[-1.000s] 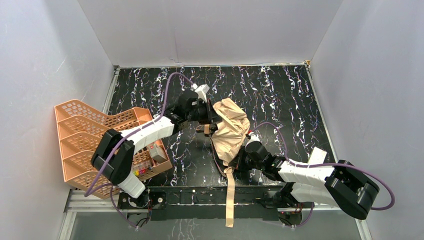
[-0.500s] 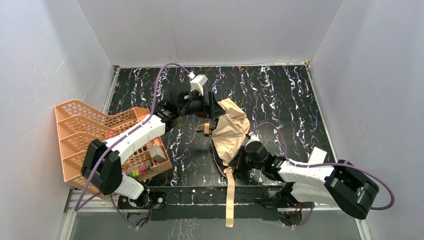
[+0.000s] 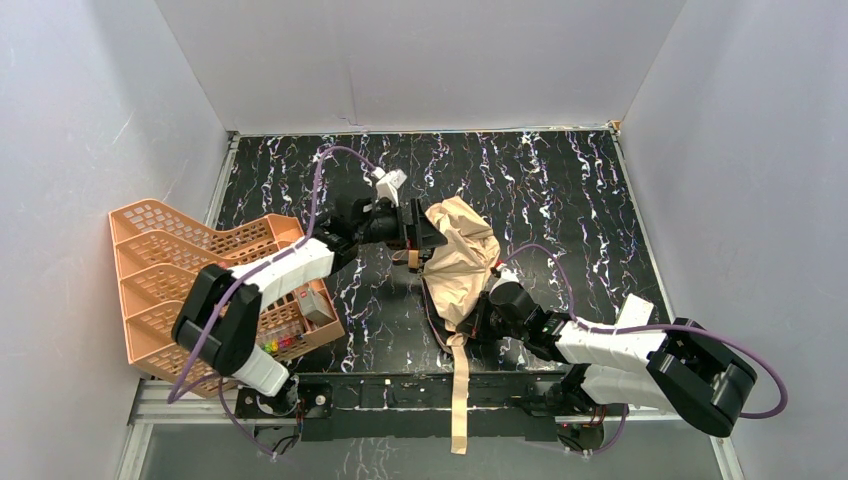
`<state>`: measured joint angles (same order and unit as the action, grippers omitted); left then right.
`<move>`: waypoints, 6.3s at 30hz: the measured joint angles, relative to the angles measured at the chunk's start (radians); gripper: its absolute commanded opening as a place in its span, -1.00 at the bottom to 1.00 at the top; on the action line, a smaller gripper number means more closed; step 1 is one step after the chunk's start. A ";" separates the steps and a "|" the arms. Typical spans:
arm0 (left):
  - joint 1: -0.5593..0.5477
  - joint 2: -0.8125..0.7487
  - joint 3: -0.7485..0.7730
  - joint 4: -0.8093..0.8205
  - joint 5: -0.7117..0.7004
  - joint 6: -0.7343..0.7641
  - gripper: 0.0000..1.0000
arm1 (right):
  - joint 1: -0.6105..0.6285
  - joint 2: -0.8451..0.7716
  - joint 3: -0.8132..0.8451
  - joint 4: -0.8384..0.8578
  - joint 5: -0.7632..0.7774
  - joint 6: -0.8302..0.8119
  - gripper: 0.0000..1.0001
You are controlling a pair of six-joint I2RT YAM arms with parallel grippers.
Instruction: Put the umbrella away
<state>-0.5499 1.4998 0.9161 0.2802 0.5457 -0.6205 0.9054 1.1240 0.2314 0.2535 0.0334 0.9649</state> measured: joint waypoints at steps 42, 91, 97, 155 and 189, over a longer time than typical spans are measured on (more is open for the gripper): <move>0.025 0.086 0.182 0.234 0.165 -0.199 -0.38 | 0.000 0.000 0.000 0.000 -0.003 0.000 -1.00; 0.010 0.143 0.126 0.211 0.100 -0.208 -1.00 | 0.000 -0.021 -0.014 0.002 -0.002 0.003 -1.00; 0.010 0.102 0.161 0.183 0.108 -0.191 -1.00 | 0.000 -0.005 -0.014 0.020 -0.006 0.003 -1.00; -0.476 -0.067 -0.515 0.385 -0.192 -0.210 0.20 | 0.000 -0.389 0.280 -0.353 0.060 -0.241 -0.89; -0.520 -0.040 -0.549 0.413 -0.252 -0.219 0.39 | -0.040 0.091 0.011 0.125 -0.030 -0.054 -0.93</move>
<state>-1.0695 1.4593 0.3672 0.6930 0.2935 -0.8394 0.8650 1.2148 0.2420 0.3782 0.0032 0.9108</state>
